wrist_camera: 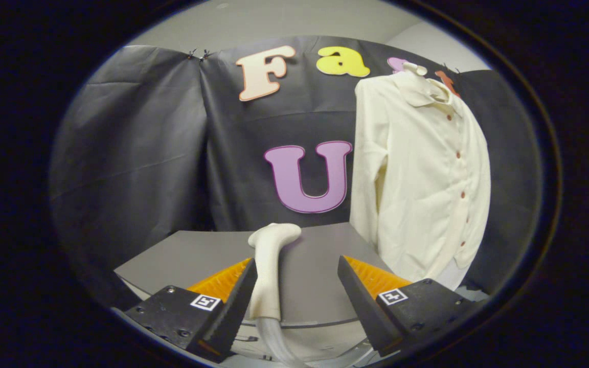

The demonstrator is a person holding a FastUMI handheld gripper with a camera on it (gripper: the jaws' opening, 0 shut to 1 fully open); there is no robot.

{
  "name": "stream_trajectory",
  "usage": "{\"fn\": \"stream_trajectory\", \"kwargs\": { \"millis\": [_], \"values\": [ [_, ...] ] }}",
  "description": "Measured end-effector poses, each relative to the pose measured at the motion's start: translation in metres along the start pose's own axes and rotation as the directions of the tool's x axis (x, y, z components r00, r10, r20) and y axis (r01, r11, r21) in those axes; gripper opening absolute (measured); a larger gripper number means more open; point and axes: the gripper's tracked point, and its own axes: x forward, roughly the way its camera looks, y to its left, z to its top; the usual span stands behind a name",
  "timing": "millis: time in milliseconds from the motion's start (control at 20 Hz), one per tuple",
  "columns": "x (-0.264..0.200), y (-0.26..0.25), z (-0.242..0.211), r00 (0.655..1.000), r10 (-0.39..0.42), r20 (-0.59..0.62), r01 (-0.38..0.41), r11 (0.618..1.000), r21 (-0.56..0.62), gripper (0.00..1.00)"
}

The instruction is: Iron the clothes twice with a garment steamer, once on the left side and once on the right side.

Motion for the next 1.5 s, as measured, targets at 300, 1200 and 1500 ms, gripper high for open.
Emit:
{"fn": "stream_trajectory", "kwargs": {
  "millis": [300, 1200, 1500],
  "values": [
    [0.056, 0.022, -0.022, 0.981, 0.048, -0.190, -0.047, 0.999, 0.011, 0.98],
    [0.083, 0.029, -0.052, 0.831, -0.006, -0.556, -0.060, 0.993, -0.100, 0.81],
    [0.085, 0.035, -0.051, 0.773, 0.001, -0.635, -0.085, 0.991, -0.102, 0.56]
  ]
}}
